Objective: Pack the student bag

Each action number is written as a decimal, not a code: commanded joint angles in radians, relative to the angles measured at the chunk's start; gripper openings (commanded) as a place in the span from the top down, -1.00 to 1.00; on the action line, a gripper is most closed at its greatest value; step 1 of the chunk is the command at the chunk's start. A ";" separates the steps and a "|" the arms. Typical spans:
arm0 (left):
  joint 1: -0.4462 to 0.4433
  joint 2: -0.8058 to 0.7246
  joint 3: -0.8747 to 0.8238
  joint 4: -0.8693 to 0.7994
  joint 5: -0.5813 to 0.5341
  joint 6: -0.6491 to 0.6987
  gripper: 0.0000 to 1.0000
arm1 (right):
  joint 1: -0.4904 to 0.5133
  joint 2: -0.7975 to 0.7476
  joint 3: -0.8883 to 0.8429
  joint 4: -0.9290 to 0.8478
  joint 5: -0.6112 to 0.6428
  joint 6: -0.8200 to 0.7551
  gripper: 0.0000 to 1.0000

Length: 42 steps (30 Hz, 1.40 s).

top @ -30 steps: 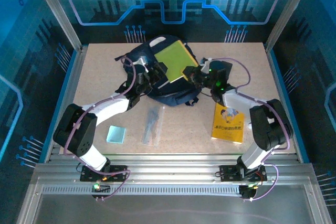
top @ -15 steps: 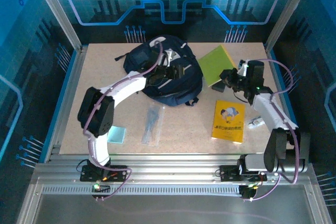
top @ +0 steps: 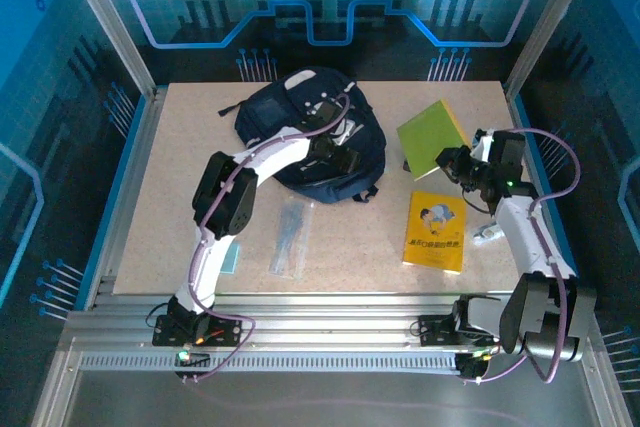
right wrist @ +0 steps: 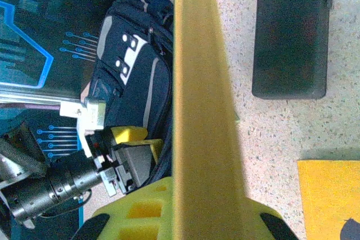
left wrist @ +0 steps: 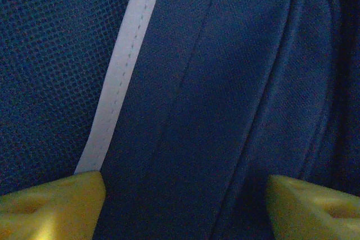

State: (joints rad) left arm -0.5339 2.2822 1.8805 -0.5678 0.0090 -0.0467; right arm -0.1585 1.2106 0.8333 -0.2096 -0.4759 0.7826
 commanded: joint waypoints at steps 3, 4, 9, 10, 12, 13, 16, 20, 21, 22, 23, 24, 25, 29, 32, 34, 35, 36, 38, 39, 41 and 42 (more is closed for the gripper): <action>-0.003 0.168 0.146 -0.238 -0.129 0.029 -0.43 | -0.013 0.010 0.001 0.061 -0.058 0.013 1.00; -0.003 0.191 0.169 -0.265 -0.126 0.023 -0.36 | -0.013 0.008 0.001 0.061 -0.057 0.012 1.00; -0.002 0.215 0.175 -0.273 -0.094 0.004 0.69 | -0.016 -0.018 0.003 0.050 -0.037 0.007 1.00; -0.002 0.207 0.173 -0.269 -0.085 -0.001 1.00 | -0.016 -0.023 0.008 0.047 -0.036 0.004 1.00; -0.003 0.181 0.170 -0.260 -0.064 -0.008 1.00 | -0.016 -0.028 0.017 0.038 -0.032 -0.001 1.00; -0.001 0.161 0.171 -0.258 -0.049 -0.013 1.00 | -0.017 -0.031 0.025 0.030 -0.030 -0.006 1.00; 0.005 0.090 0.174 -0.245 -0.012 -0.032 1.00 | -0.018 -0.038 0.041 0.002 -0.023 -0.025 1.00; 0.037 -0.018 0.187 -0.219 0.060 -0.080 1.00 | -0.022 -0.047 0.065 -0.018 -0.026 -0.037 1.00; 0.051 -0.043 0.192 -0.210 0.087 -0.096 1.00 | -0.023 -0.046 0.075 -0.024 -0.030 -0.040 1.00; 0.065 -0.067 0.196 -0.200 0.113 -0.111 1.00 | -0.026 -0.046 0.080 -0.031 -0.033 -0.043 1.00; 0.078 -0.085 0.198 -0.190 0.140 -0.124 1.00 | -0.026 -0.047 0.083 -0.033 -0.034 -0.045 1.00; 0.092 -0.105 0.200 -0.179 0.166 -0.138 1.00 | -0.027 -0.048 0.086 -0.038 -0.035 -0.047 1.00; 0.106 -0.120 0.204 -0.170 0.187 -0.149 1.00 | -0.026 -0.050 0.088 -0.040 -0.033 -0.048 1.00; 0.140 -0.148 0.237 -0.160 0.230 -0.173 1.00 | -0.027 -0.058 0.094 -0.045 -0.038 -0.048 1.00; 0.169 -0.150 0.261 -0.135 0.293 -0.217 1.00 | -0.017 -0.050 0.085 -0.009 -0.077 -0.018 1.00; 0.187 -0.149 0.277 -0.117 0.337 -0.248 1.00 | 0.006 -0.036 0.079 0.023 -0.103 0.010 1.00; 0.192 -0.145 0.292 -0.117 0.344 -0.254 1.00 | 0.026 -0.025 0.077 0.050 -0.116 0.028 1.00; 0.196 -0.139 0.312 -0.125 0.342 -0.254 1.00 | 0.054 -0.012 0.075 0.080 -0.126 0.047 1.00; 0.202 -0.130 0.347 -0.136 0.348 -0.255 1.00 | 0.111 0.018 0.074 0.143 -0.128 0.092 1.00; 0.205 -0.127 0.360 -0.135 0.356 -0.260 1.00 | 0.145 0.040 0.076 0.173 -0.124 0.116 1.00; 0.215 -0.121 0.385 -0.135 0.375 -0.276 1.00 | 0.206 0.091 0.090 0.225 -0.121 0.157 1.00; 0.220 -0.115 0.400 -0.135 0.384 -0.283 1.00 | 0.238 0.123 0.099 0.254 -0.116 0.180 1.00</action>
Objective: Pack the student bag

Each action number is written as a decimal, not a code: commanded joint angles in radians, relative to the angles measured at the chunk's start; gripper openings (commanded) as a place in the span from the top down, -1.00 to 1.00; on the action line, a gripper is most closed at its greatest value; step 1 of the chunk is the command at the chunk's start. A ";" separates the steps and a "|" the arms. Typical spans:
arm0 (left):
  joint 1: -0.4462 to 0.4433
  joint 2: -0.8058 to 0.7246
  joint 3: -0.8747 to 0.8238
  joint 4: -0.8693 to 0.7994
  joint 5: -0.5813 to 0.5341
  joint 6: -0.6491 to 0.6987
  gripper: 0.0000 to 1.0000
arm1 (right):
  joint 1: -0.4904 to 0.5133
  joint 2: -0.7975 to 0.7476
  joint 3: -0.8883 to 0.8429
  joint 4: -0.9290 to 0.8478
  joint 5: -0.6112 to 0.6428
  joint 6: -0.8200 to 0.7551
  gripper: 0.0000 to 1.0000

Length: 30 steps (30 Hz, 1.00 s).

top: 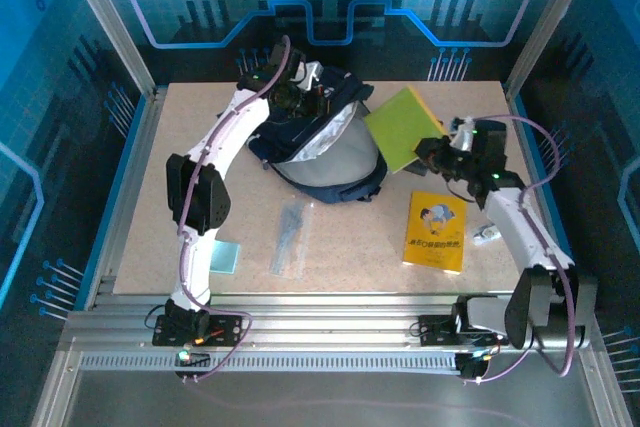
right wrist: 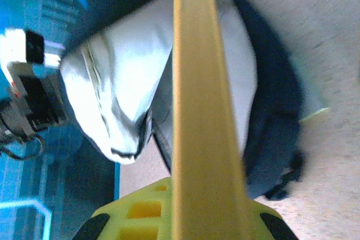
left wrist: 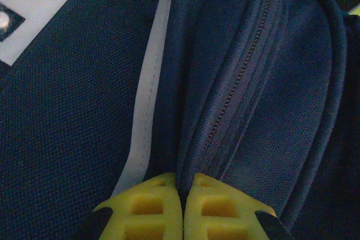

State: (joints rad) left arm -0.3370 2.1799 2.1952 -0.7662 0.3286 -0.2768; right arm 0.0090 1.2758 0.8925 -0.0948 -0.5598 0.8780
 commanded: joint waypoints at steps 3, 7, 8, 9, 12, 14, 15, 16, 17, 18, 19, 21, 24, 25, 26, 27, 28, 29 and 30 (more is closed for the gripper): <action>0.032 -0.005 0.115 0.064 0.082 -0.068 1.00 | 0.152 0.159 0.063 0.237 -0.019 0.157 1.00; 0.035 -0.006 0.135 0.058 0.092 -0.067 1.00 | 0.245 0.309 0.116 0.400 -0.015 0.224 1.00; 0.035 -0.007 0.138 0.055 0.095 -0.066 1.00 | 0.262 0.352 0.142 0.430 -0.014 0.237 1.00; 0.036 -0.010 0.140 0.054 0.101 -0.068 1.00 | 0.276 0.396 0.170 0.463 -0.019 0.250 1.00; 0.040 -0.018 0.138 0.048 0.105 -0.063 1.00 | 0.298 0.536 0.252 0.574 -0.036 0.306 1.00; 0.040 -0.022 0.135 0.044 0.104 -0.059 1.00 | 0.312 0.639 0.324 0.623 -0.055 0.337 1.00; 0.041 -0.023 0.132 0.043 0.105 -0.061 1.00 | 0.319 0.694 0.367 0.626 -0.064 0.357 1.00; 0.042 -0.025 0.130 0.044 0.105 -0.061 1.00 | 0.327 0.741 0.402 0.639 -0.075 0.368 1.00; 0.043 -0.027 0.125 0.048 0.106 -0.063 1.00 | 0.336 0.792 0.445 0.644 -0.083 0.377 1.00; 0.043 -0.029 0.124 0.048 0.106 -0.066 1.00 | 0.343 0.836 0.483 0.623 -0.083 0.382 1.00; 0.044 -0.031 0.122 0.050 0.105 -0.069 1.00 | 0.348 0.868 0.515 0.606 -0.080 0.384 1.00; 0.046 -0.036 0.120 0.051 0.108 -0.073 1.00 | 0.358 0.921 0.562 0.576 -0.051 0.369 1.00; 0.048 -0.051 0.108 0.059 0.108 -0.075 1.00 | 0.365 0.976 0.638 0.450 0.000 0.323 1.00; 0.049 -0.057 0.101 0.064 0.108 -0.074 1.00 | 0.365 0.994 0.667 0.409 0.008 0.311 1.00; 0.050 -0.063 0.092 0.068 0.107 -0.074 1.00 | 0.366 1.017 0.700 0.374 0.016 0.302 1.00; 0.050 -0.069 0.085 0.072 0.106 -0.075 1.00 | 0.367 1.039 0.729 0.337 0.027 0.300 0.98; 0.051 -0.073 0.080 0.075 0.104 -0.075 1.00 | 0.367 1.058 0.756 0.309 0.038 0.298 0.91; 0.052 -0.078 0.073 0.078 0.102 -0.073 1.00 | 0.366 1.090 0.788 0.280 0.052 0.297 0.82; 0.053 -0.082 0.067 0.080 0.096 -0.074 1.00 | 0.366 1.108 0.817 0.251 0.062 0.295 0.70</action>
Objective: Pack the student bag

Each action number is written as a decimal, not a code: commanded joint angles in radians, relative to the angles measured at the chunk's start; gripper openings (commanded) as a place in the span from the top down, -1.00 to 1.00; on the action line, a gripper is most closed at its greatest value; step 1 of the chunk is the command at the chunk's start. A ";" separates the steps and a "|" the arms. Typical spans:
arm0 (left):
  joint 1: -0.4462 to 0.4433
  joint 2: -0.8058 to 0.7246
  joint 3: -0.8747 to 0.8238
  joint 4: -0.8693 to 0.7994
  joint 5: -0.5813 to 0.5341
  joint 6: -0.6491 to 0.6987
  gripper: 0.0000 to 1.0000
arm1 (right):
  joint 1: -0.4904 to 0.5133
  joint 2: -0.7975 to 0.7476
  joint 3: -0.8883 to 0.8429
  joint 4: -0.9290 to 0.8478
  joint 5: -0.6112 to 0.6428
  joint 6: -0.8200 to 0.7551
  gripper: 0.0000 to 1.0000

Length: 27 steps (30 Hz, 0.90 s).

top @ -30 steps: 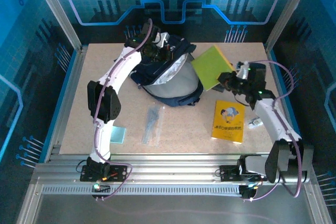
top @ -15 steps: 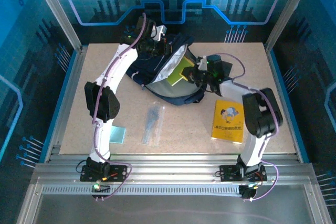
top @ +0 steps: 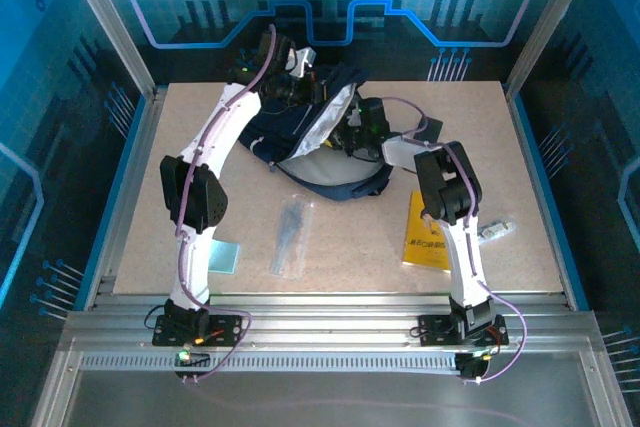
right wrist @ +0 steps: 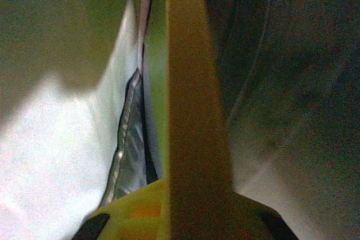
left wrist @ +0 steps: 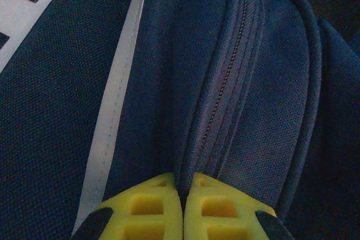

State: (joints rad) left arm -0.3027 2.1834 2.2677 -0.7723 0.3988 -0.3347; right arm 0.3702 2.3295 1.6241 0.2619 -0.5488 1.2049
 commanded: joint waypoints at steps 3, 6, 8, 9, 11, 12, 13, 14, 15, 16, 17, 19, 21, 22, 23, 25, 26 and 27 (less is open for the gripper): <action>0.023 -0.094 -0.036 0.102 -0.002 -0.013 1.00 | -0.006 0.075 0.126 -0.136 0.053 -0.028 0.39; 0.035 -0.103 -0.095 0.138 -0.046 -0.029 1.00 | -0.021 0.012 0.076 -0.159 0.075 -0.059 0.05; 0.051 -0.118 -0.168 0.209 -0.037 -0.073 1.00 | -0.038 -0.059 0.006 -0.163 0.090 -0.087 -0.06; 0.060 -0.125 -0.206 0.245 -0.033 -0.096 1.00 | -0.050 -0.095 -0.040 -0.151 0.094 -0.095 -0.12; 0.071 -0.136 -0.253 0.292 -0.049 -0.113 1.00 | -0.076 -0.165 -0.140 -0.106 0.076 -0.102 -0.17; 0.071 -0.137 -0.271 0.300 -0.067 -0.110 1.00 | -0.088 -0.199 -0.182 -0.092 0.065 -0.107 -0.20; 0.071 -0.137 -0.283 0.303 -0.096 -0.101 1.00 | -0.104 -0.239 -0.227 -0.094 0.054 -0.121 -0.23; 0.072 -0.137 -0.302 0.308 -0.125 -0.090 1.00 | -0.122 -0.282 -0.272 -0.104 0.045 -0.141 -0.25; 0.072 -0.136 -0.319 0.314 -0.153 -0.083 1.00 | -0.137 -0.320 -0.308 -0.115 0.037 -0.161 -0.26; 0.073 -0.135 -0.342 0.321 -0.178 -0.072 1.00 | -0.154 -0.364 -0.348 -0.138 0.031 -0.193 -0.27; 0.073 -0.133 -0.360 0.324 -0.203 -0.063 1.00 | -0.171 -0.410 -0.383 -0.174 0.030 -0.228 -0.28; 0.074 -0.135 -0.393 0.326 -0.238 -0.045 1.00 | -0.210 -0.496 -0.439 -0.266 0.035 -0.303 -0.29; 0.074 -0.147 -0.428 0.327 -0.278 -0.023 1.00 | -0.252 -0.581 -0.481 -0.386 0.054 -0.397 -0.31; 0.075 -0.153 -0.443 0.328 -0.294 -0.016 1.00 | -0.268 -0.617 -0.493 -0.459 0.073 -0.444 -0.32; 0.076 -0.165 -0.460 0.332 -0.308 -0.009 1.00 | -0.289 -0.658 -0.507 -0.533 0.102 -0.492 -0.34; 0.076 -0.189 -0.496 0.341 -0.332 0.004 1.00 | -0.327 -0.731 -0.534 -0.645 0.162 -0.570 -0.39; 0.076 -0.202 -0.515 0.345 -0.353 0.014 1.00 | -0.349 -0.770 -0.550 -0.698 0.198 -0.600 -0.42; 0.076 -0.218 -0.535 0.346 -0.384 0.026 1.00 | -0.370 -0.808 -0.568 -0.739 0.235 -0.624 -0.47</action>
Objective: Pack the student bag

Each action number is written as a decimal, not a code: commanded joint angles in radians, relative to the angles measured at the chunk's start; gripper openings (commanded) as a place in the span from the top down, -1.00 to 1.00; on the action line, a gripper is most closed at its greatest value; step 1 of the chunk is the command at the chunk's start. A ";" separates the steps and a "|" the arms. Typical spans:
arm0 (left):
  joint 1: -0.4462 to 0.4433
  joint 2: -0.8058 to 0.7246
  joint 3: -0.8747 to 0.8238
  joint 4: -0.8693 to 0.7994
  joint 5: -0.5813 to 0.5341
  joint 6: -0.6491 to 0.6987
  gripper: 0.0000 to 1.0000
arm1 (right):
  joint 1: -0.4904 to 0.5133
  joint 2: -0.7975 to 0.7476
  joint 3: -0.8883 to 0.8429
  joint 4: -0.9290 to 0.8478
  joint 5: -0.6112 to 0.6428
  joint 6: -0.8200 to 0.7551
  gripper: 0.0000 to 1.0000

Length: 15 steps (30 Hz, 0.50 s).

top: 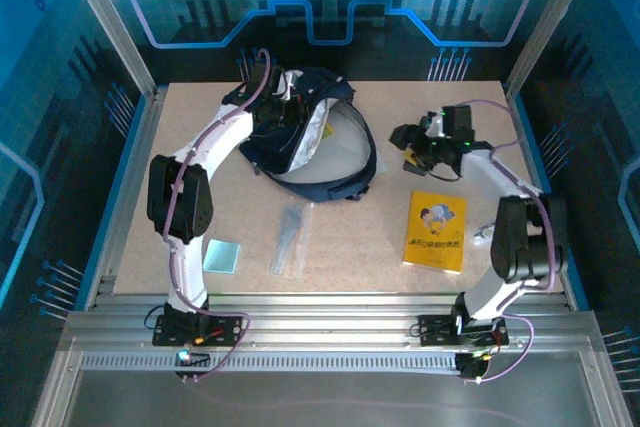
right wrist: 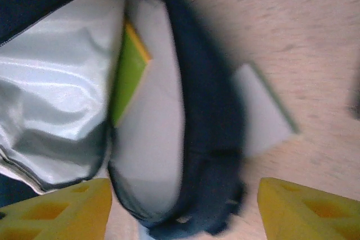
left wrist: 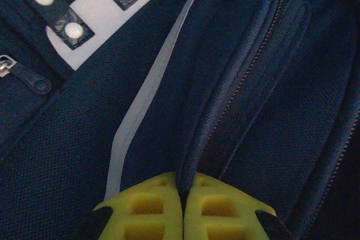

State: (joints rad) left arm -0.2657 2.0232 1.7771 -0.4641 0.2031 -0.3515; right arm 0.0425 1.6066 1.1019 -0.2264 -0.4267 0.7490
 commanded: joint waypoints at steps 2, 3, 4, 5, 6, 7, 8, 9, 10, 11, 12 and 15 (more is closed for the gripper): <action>0.039 -0.082 -0.075 0.042 -0.247 0.070 1.00 | -0.084 -0.154 -0.082 -0.315 0.186 -0.190 -0.55; 0.039 -0.091 -0.087 0.042 -0.268 0.083 1.00 | -0.107 -0.190 -0.102 -0.342 0.232 -0.198 -0.59; 0.040 -0.097 -0.093 0.038 -0.279 0.090 1.00 | -0.124 -0.216 -0.116 -0.366 0.273 -0.200 -0.63; 0.040 -0.102 -0.095 0.030 -0.281 0.096 1.00 | -0.144 -0.245 -0.136 -0.388 0.318 -0.200 -0.72; 0.040 -0.104 -0.095 0.023 -0.273 0.097 0.89 | -0.167 -0.268 -0.157 -0.401 0.352 -0.203 -0.83; 0.039 -0.104 -0.093 0.019 -0.259 0.093 0.79 | -0.188 -0.286 -0.176 -0.409 0.375 -0.202 -0.85; 0.039 -0.104 -0.092 0.012 -0.241 0.087 0.60 | -0.215 -0.301 -0.196 -0.417 0.397 -0.195 -0.94; 0.039 -0.104 -0.088 0.002 -0.224 0.080 0.34 | -0.245 -0.312 -0.215 -0.419 0.402 -0.189 -0.98; 0.038 -0.105 -0.084 -0.008 -0.216 0.072 0.10 | -0.272 -0.318 -0.231 -0.419 0.398 -0.186 -0.99; 0.036 -0.109 -0.084 -0.018 -0.210 0.060 -0.14 | -0.301 -0.322 -0.261 -0.418 0.398 -0.178 -1.00; 0.033 -0.118 -0.090 -0.025 -0.205 0.051 -0.30 | -0.326 -0.325 -0.283 -0.413 0.393 -0.173 -1.00; 0.008 -0.157 -0.114 -0.039 -0.205 0.040 -0.51 | -0.363 -0.315 -0.338 -0.381 0.342 -0.187 -1.00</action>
State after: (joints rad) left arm -0.2581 1.9438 1.6829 -0.4889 0.0410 -0.2935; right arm -0.2974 1.2953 0.8051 -0.5819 -0.0814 0.5816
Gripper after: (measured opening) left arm 0.746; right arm 0.999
